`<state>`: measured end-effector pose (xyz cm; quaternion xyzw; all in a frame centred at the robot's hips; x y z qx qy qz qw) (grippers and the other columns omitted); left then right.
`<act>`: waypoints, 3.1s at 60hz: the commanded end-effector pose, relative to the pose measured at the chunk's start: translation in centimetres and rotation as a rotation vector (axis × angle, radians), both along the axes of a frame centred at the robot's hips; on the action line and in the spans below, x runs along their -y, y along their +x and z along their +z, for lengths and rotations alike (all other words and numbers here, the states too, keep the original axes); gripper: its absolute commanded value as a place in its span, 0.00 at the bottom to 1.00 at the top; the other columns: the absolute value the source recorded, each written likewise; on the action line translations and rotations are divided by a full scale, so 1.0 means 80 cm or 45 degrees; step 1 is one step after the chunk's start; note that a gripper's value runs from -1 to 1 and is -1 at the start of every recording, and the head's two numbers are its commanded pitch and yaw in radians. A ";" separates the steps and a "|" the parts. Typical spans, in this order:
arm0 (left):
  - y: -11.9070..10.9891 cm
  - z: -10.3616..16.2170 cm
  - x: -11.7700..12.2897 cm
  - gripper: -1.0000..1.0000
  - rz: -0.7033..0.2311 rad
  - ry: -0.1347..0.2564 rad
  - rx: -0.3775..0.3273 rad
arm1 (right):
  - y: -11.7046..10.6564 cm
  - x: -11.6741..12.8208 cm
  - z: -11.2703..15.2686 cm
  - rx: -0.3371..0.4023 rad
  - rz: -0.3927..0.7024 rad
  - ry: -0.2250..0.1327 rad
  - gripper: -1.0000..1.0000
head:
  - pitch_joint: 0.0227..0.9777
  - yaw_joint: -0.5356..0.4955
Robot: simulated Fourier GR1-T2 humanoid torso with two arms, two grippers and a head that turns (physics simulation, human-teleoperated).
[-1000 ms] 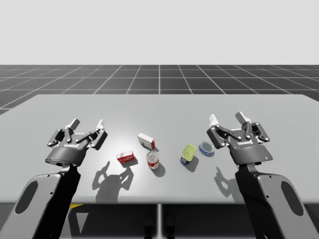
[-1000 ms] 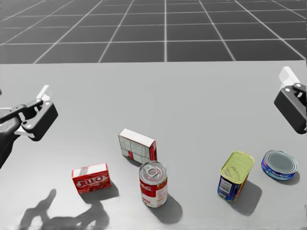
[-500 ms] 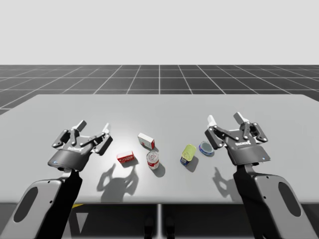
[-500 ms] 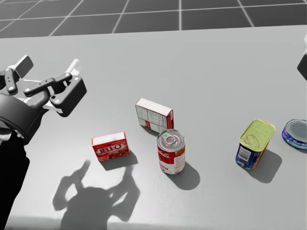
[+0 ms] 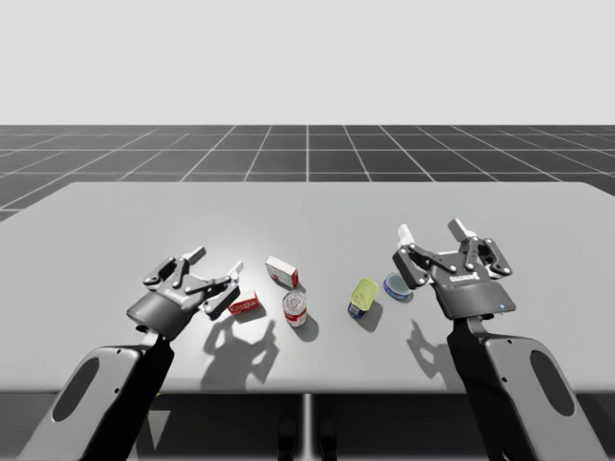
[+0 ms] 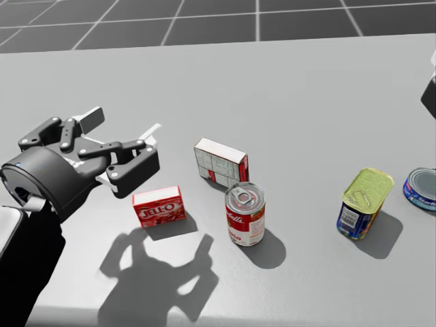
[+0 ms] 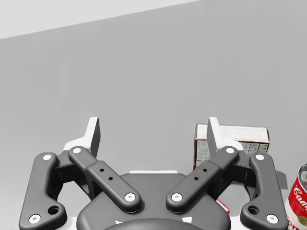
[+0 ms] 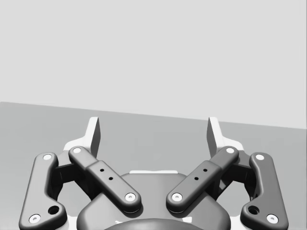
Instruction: Pick up the pudding box and lift it.
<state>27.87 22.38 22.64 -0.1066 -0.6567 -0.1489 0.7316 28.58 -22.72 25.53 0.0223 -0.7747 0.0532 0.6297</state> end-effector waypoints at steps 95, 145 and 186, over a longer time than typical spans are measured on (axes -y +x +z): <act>0.051 -0.092 0.110 0.00 -0.199 0.078 -0.328 | -0.003 0.005 0.001 0.029 -0.052 -0.023 0.00 | 0.81 0.61; 0.056 -0.102 0.122 1.00 -0.160 0.043 -0.355 | -0.002 0.009 0.003 0.038 -0.060 -0.021 0.00 | 0.65 0.60; 0.051 -0.059 0.129 1.00 -0.233 0.094 -0.271 | 0.004 0.015 0.002 0.038 -0.072 -0.006 0.00 | 0.36 0.62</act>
